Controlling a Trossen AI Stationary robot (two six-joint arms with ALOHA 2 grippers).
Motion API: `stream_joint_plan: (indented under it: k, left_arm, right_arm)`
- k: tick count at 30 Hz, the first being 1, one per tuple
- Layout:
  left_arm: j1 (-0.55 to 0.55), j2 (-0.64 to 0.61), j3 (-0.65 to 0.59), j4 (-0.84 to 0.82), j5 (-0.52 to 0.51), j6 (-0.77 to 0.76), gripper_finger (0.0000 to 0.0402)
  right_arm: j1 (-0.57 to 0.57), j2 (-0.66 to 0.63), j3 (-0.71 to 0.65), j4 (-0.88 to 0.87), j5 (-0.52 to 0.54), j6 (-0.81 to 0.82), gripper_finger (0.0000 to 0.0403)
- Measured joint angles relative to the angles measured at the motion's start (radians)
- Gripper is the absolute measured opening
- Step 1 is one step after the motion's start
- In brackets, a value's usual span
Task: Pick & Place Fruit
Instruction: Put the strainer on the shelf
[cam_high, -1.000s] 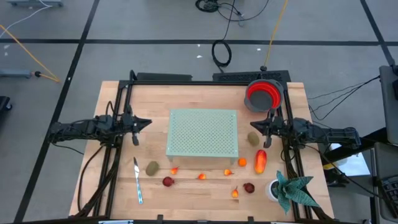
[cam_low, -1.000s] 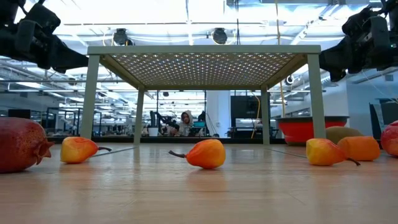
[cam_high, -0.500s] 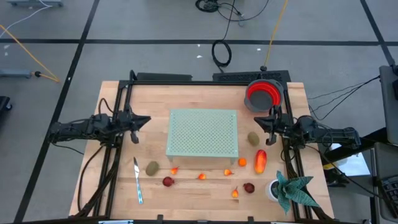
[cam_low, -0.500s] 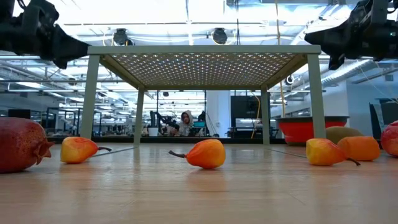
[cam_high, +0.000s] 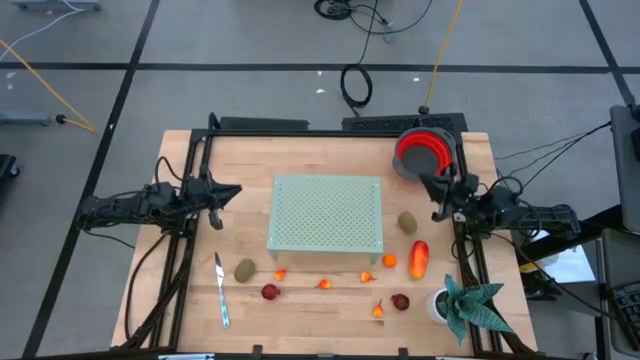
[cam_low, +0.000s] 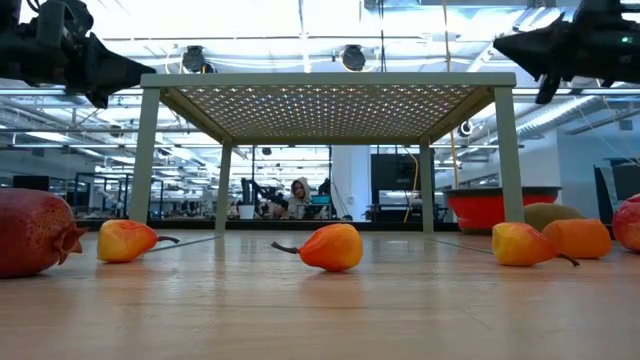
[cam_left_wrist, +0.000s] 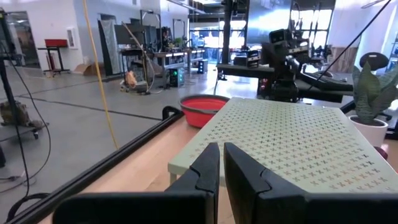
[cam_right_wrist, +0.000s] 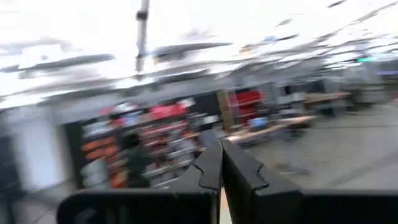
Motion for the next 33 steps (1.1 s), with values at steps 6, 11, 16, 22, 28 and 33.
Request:
stream_joint_plan:
  k: [6, 11, 16, 22, 28, 33]
  left_arm:
    - [0.000, 0.000, 0.000, 0.000, -0.025, -0.001, 0.0026]
    - [0.000, 0.000, 0.000, 0.001, -0.026, -0.001, 0.0026]
    - [0.000, 0.000, 0.000, 0.001, -0.026, 0.000, 0.0026]
    - [0.000, 0.000, 0.000, 0.001, -0.026, -0.002, 0.0026]
    - [0.000, 0.000, 0.000, 0.001, -0.026, -0.007, 0.0026]
    - [0.000, 0.000, 0.000, 0.002, -0.026, -0.077, 0.0026]
  right_arm:
    - [0.000, 0.068, 0.084, -0.032, 0.158, -0.014, 0.0002]
    - [0.000, 0.208, 0.245, -0.213, 0.253, -0.038, 0.0002]
    - [-0.005, 0.373, 0.431, -0.463, 0.312, -0.053, 0.0002]
    - [-0.046, 0.531, 0.624, -0.831, 0.302, -0.015, 0.0002]
    - [-0.100, 0.635, 0.739, -1.141, 0.145, -0.022, 0.0002]
    - [-0.151, 0.696, 0.757, -1.370, -0.012, -0.023, 0.0002]
